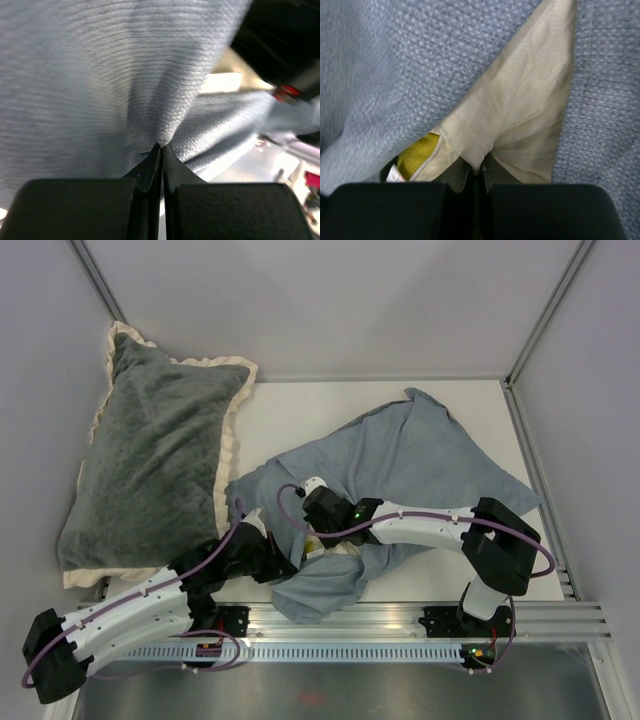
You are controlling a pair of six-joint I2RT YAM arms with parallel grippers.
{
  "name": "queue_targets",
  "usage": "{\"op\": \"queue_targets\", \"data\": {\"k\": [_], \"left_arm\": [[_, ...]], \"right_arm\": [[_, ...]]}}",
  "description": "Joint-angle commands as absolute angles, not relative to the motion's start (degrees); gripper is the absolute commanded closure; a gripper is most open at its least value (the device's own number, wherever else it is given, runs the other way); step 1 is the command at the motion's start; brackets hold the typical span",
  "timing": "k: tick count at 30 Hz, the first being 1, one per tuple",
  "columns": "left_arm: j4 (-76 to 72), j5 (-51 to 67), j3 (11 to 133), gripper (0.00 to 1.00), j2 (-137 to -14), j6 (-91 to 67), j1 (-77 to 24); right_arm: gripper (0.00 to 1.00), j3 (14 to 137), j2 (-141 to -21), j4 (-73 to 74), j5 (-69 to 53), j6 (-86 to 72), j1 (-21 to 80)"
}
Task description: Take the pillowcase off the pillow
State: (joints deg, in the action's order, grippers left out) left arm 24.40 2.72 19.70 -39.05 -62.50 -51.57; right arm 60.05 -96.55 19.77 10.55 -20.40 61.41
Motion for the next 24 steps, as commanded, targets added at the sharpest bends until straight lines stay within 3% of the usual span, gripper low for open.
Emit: {"op": "queue_targets", "data": {"k": [1,12,16,18,24], "left_arm": [[17.95,11.04,20.92,0.98,-36.04,-61.96,-51.86],[7.82,21.09,18.29,0.98,-41.83,-60.38,-52.12],[13.87,14.61,16.97,0.98,-41.57,-60.56,-52.12],[16.60,9.53,16.44,0.98,-40.96,-61.69,-52.12],[25.12,-2.00,19.59,0.98,-41.74,-65.30,-52.12]], "right_arm": [[1.00,60.20,-98.70,21.36,9.65,-25.21,61.18],[1.00,67.32,-92.11,1.41,2.55,-40.15,52.04],[1.00,66.97,-86.41,-1.58,1.68,-43.50,47.66],[1.00,67.76,-83.07,-0.71,-4.52,-45.25,45.10],[1.00,70.22,-74.63,9.92,-11.49,-43.77,40.00]]}}
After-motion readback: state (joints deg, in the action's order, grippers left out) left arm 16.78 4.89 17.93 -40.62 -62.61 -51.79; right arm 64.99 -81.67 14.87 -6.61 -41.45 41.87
